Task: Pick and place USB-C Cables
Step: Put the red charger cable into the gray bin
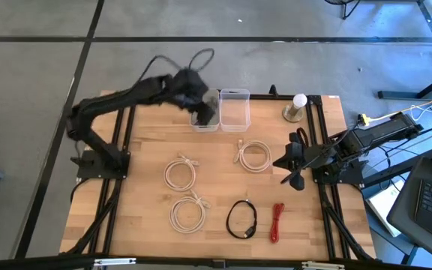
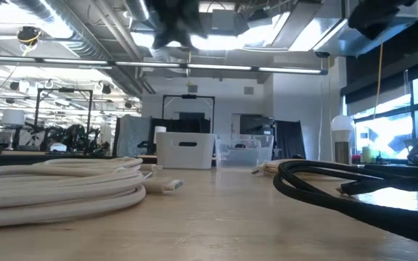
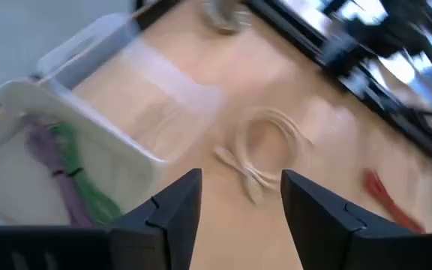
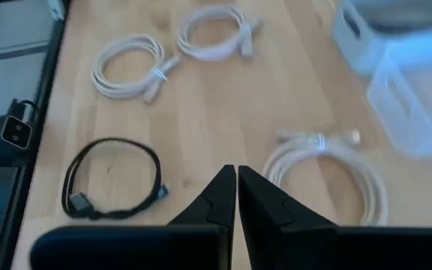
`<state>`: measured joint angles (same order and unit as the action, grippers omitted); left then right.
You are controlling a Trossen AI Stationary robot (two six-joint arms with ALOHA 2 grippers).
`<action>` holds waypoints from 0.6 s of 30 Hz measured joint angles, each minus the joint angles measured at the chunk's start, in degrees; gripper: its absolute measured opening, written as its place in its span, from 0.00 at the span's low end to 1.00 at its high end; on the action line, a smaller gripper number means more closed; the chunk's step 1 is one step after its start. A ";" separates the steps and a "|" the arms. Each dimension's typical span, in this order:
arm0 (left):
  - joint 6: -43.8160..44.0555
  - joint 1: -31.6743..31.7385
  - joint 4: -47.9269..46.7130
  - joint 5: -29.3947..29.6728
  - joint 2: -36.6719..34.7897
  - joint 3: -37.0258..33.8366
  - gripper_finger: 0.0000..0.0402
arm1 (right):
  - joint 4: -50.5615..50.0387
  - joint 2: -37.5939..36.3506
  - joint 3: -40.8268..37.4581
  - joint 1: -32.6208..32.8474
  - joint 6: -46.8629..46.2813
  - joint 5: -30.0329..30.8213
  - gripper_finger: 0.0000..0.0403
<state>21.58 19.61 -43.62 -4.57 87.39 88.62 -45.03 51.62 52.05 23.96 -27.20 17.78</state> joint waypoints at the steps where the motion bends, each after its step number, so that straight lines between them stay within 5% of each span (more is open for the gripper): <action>1: -0.21 -3.36 -1.10 3.25 -1.43 0.00 0.43 | -1.45 0.02 0.00 0.41 -2.18 -0.02 0.05; 5: 0.30 -17.15 -5.71 19.35 -4.44 -0.04 0.42 | -3.50 0.66 -0.82 3.84 -14.35 -1.23 0.05; 10: 4.88 -30.84 -11.54 37.65 -4.25 -0.09 0.41 | 5.25 2.27 -7.24 10.79 -26.71 -8.54 0.05; 18: 8.78 -41.34 -15.76 46.56 -2.13 -0.13 0.39 | 23.73 7.75 -16.47 18.38 -31.42 -18.07 0.05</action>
<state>30.35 -21.73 -59.37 41.99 85.26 88.49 -21.29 59.37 35.58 42.34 -58.62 -0.29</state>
